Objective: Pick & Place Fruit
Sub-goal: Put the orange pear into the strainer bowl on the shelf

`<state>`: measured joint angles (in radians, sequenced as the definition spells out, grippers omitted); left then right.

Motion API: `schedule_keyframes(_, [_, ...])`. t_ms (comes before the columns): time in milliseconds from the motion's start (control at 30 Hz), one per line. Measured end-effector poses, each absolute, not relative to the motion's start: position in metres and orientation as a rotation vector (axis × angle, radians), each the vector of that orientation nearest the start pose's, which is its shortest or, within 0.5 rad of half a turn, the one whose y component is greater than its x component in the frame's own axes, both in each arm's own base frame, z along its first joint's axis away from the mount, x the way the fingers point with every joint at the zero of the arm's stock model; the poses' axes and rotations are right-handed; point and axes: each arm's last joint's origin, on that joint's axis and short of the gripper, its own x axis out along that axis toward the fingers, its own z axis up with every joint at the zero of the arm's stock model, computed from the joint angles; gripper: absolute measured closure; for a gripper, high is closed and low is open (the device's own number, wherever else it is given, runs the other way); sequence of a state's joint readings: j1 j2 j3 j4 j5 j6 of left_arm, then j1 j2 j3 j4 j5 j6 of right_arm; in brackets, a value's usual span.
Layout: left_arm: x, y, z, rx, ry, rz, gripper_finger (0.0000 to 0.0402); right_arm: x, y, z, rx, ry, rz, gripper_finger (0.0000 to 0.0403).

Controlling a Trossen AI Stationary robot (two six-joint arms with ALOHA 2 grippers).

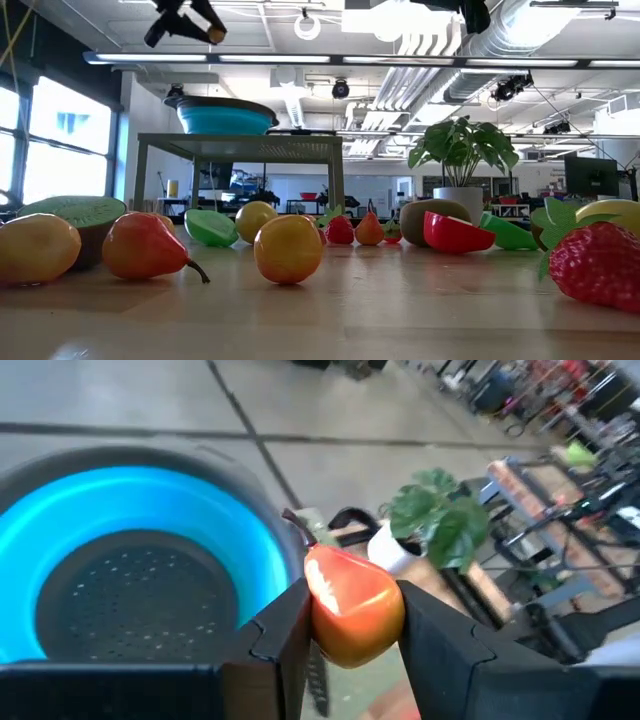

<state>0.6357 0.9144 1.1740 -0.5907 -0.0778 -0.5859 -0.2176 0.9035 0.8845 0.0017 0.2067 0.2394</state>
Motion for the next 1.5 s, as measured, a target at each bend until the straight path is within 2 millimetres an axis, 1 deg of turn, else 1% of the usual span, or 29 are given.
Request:
schedule_keyframes(167, [0.140,0.132,0.393,-0.666,0.143,0.812,0.0274,0.193,-0.049,0.365,0.239,-0.034,-0.425,0.0401])
schedule_keyframes(400, [0.142,0.168,0.377,-0.734,0.196,0.858,0.0274,0.193,-0.049,0.365,0.258,-0.038,-0.424,0.0401])
schedule_keyframes(533, [0.145,0.186,0.373,-0.748,0.165,0.822,0.0274,0.193,-0.049,0.365,0.257,-0.038,-0.424,0.0400])
schedule_keyframes(633, [0.147,0.196,0.372,-0.754,0.144,0.799,0.0274,0.193,-0.049,0.364,0.257,-0.038,-0.424,0.0400])
schedule_keyframes(867, [0.151,0.203,0.360,-0.795,0.203,0.822,0.0274,0.193,-0.049,0.364,0.257,-0.038,-0.424,0.0400])
schedule_keyframes(1100, [0.148,0.201,0.353,-0.820,0.271,0.885,0.0275,0.193,-0.049,0.364,0.255,-0.037,-0.425,0.0400])
schedule_keyframes(1400, [0.147,0.199,0.350,-0.833,0.302,0.899,0.0274,0.193,-0.049,0.364,0.256,-0.037,-0.425,0.0400])
schedule_keyframes(1500, [0.147,0.199,0.351,-0.831,0.300,0.898,0.0269,0.193,-0.049,0.364,0.257,-0.036,-0.425,0.0400])
